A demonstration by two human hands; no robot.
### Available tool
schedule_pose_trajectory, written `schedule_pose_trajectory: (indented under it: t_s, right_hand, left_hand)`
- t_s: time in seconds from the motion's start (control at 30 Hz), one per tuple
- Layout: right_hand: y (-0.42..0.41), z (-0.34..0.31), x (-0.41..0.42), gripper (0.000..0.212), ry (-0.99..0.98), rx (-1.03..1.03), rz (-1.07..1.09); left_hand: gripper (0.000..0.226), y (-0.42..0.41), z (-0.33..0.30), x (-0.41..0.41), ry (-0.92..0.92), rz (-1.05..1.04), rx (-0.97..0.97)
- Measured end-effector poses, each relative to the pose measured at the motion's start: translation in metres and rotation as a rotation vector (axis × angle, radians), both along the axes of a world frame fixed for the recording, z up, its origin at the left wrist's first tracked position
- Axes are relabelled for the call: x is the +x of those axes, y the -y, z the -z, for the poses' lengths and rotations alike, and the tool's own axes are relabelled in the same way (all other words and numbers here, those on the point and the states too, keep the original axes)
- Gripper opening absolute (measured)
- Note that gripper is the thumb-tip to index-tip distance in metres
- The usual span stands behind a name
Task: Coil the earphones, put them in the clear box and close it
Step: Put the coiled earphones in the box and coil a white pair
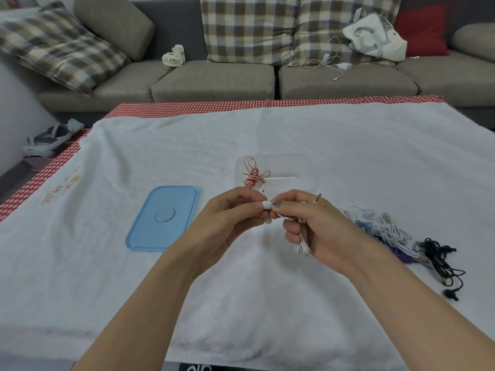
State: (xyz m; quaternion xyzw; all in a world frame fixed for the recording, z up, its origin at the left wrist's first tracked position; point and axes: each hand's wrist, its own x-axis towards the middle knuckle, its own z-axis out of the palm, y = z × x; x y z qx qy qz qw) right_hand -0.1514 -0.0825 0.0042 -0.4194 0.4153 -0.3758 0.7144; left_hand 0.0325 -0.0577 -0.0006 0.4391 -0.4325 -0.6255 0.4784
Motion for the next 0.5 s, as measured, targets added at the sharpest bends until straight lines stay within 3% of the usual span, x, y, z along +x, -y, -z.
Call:
schedule_pose_trajectory:
  t_s: [0.2, 0.4, 0.5]
  right_hand:
    - [0.001, 0.002, 0.007, 0.004, -0.034, 0.054, 0.061]
    - [0.029, -0.021, 0.020, 0.010, -0.112, -0.007, 0.095]
    - [0.069, -0.047, 0.031, 0.011, -0.284, -0.075, 0.080]
  left_hand:
    - [0.008, 0.006, 0.003, -0.004, 0.204, -0.071, -0.030]
    - [0.010, 0.020, -0.001, -0.005, 0.522, -0.422, -0.136]
    - [0.018, 0.031, 0.004, 0.002, 0.702, -0.483, -0.154]
